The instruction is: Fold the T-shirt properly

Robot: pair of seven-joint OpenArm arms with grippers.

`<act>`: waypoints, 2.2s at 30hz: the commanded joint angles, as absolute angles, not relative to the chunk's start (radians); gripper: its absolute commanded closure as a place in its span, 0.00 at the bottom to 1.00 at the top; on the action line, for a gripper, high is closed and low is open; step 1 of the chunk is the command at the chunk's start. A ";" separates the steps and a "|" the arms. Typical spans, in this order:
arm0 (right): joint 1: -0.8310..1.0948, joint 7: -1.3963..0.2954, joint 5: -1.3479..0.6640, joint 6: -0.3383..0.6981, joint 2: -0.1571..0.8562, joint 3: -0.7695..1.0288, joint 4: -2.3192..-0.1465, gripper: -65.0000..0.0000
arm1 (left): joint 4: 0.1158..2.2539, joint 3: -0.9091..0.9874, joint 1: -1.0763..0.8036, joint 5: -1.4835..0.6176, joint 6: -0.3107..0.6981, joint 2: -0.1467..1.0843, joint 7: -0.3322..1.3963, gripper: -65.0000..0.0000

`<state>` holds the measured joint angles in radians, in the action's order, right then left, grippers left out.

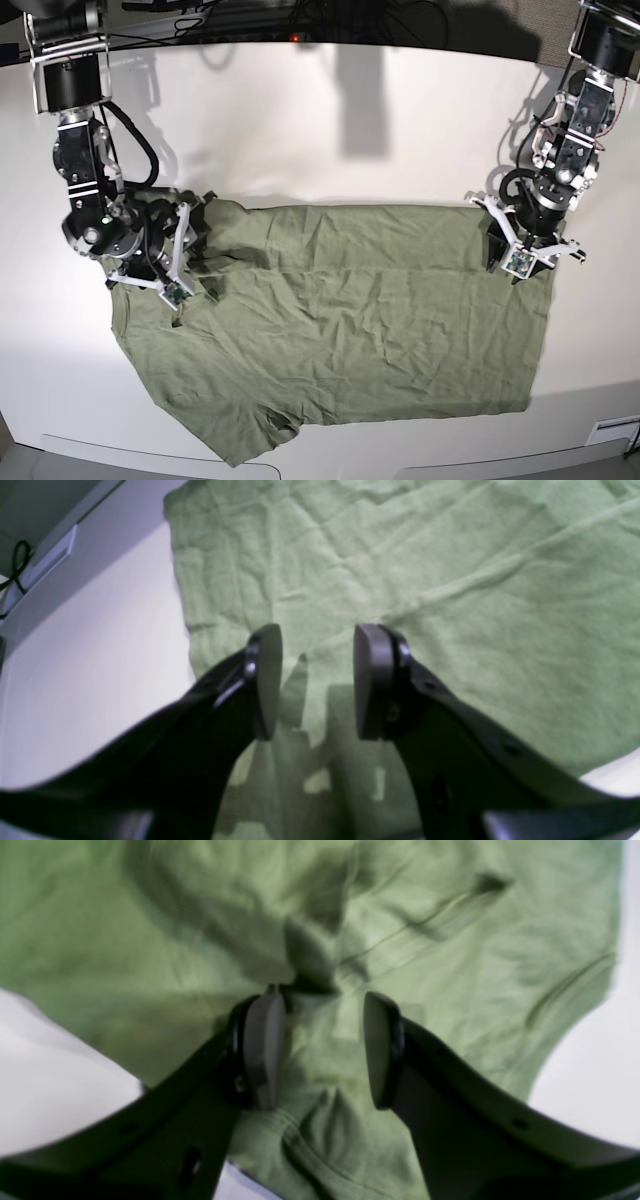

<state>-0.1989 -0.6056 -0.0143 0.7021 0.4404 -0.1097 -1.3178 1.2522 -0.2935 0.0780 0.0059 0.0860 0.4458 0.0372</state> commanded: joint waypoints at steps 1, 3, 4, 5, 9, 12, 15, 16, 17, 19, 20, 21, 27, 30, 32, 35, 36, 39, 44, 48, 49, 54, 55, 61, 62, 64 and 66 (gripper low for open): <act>-0.237 -0.585 0.008 0.690 0.447 -0.107 -1.306 0.60 | 1.271 -0.283 0.097 0.006 0.078 0.458 0.015 0.64; -0.262 -0.566 0.031 0.664 0.431 -0.107 -1.249 0.60 | 1.271 -0.283 0.097 0.006 0.078 0.457 0.015 0.64; -0.275 -0.551 0.031 0.662 0.425 -0.107 -1.221 0.60 | 1.271 -0.283 0.097 0.006 0.078 0.457 0.015 0.64; -0.287 -0.534 0.030 0.661 0.417 -0.107 -1.197 0.60 | 1.271 -0.283 0.097 0.006 0.078 0.457 0.015 0.64; -0.334 -0.513 0.031 0.662 0.373 -0.107 -1.142 0.60 | 1.271 -0.283 0.097 0.007 0.078 0.458 0.015 0.64; -0.363 -0.513 0.031 0.661 0.341 -0.107 -1.138 0.60 | 1.271 -0.283 0.097 0.007 0.078 0.457 0.015 0.64; -0.383 -0.517 0.032 0.662 0.325 -0.107 -1.138 0.60 | 1.271 -0.283 0.097 0.007 0.078 0.458 0.016 0.64; -0.389 -0.516 0.035 0.661 0.324 -0.107 -1.138 0.60 | 1.271 -0.283 0.097 0.006 0.078 0.458 0.019 0.64; -0.393 -0.514 0.035 0.659 0.324 -0.107 -1.138 0.60 | 1.271 -0.283 0.097 0.006 0.078 0.458 0.023 0.64; -0.402 -0.500 0.033 0.640 0.321 -0.107 -1.138 0.60 | 1.271 -0.283 0.097 0.007 0.078 0.458 0.027 0.64; -0.405 -0.496 0.034 0.625 0.317 -0.107 -1.138 0.60 | 1.271 -0.283 0.097 0.007 0.078 0.458 0.026 0.64; -0.410 -0.495 0.035 0.612 0.313 -0.107 -1.138 0.60 | 1.271 -0.283 0.097 0.007 0.078 0.458 0.027 0.64; -0.415 -0.445 0.021 0.592 0.286 -0.107 -1.138 0.60 | 1.271 -0.283 0.097 0.006 0.078 0.458 0.028 0.64; -0.415 -0.404 0.020 0.589 0.262 -0.107 -1.138 0.60 | 1.271 -0.283 0.097 0.006 0.078 0.458 0.030 0.64; -0.415 -0.404 0.022 0.573 0.246 -0.107 -1.138 0.60 | 1.271 -0.283 0.097 0.006 0.078 0.458 0.030 0.64; -0.415 -0.403 0.025 0.531 0.235 -0.107 -1.138 0.60 | 1.271 -0.283 0.097 0.006 0.078 0.458 0.030 0.64; -0.415 -0.412 0.028 0.521 0.234 -0.107 -1.138 0.60 | 1.271 -0.283 0.097 0.007 0.078 0.458 0.030 0.64; -0.415 -0.481 0.027 0.508 0.239 -0.105 -1.138 0.60 | 1.271 -0.283 0.097 0.007 0.078 0.458 0.030 0.64; -0.416 -0.445 0.028 0.498 0.253 -0.103 -1.111 0.60 | 1.271 -0.283 0.097 0.006 0.078 0.457 0.030 0.64; -0.452 -0.345 0.027 0.452 0.242 -0.103 -0.929 0.60 | 1.271 -0.283 0.097 0.007 0.078 0.458 0.030 0.64; -0.465 -0.326 0.027 0.452 0.240 -0.103 -0.880 0.60 | 1.271 -0.283 0.097 0.007 0.078 0.458 0.030 0.64; -0.480 -0.314 0.027 0.460 0.230 -0.103 -0.851 0.60 | 1.271 -0.283 0.097 0.007 0.078 0.458 0.031 0.64; -0.480 -0.318 0.027 0.460 0.229 -0.103 -0.865 0.60 | 1.271 -0.283 0.097 0.007 0.078 0.458 0.030 0.64; -0.485 -0.308 0.015 0.508 0.226 -0.103 -0.945 0.60 | 1.271 -0.283 0.097 0.007 0.078 0.458 0.030 0.64; -0.488 -0.305 0.016 0.518 0.222 -0.104 -0.944 0.60 | 1.271 -0.283 0.097 0.007 0.078 0.458 0.030 0.64; -0.496 -0.299 0.016 0.519 0.215 -0.103 -0.942 0.60 | 1.271 -0.283 0.097 0.007 0.078 0.458 0.030 0.64; -0.502 -0.295 0.012 0.524 0.213 -0.103 -0.943 0.60 | 1.271 -0.283 0.097 0.007 0.078 0.458 0.030 0.64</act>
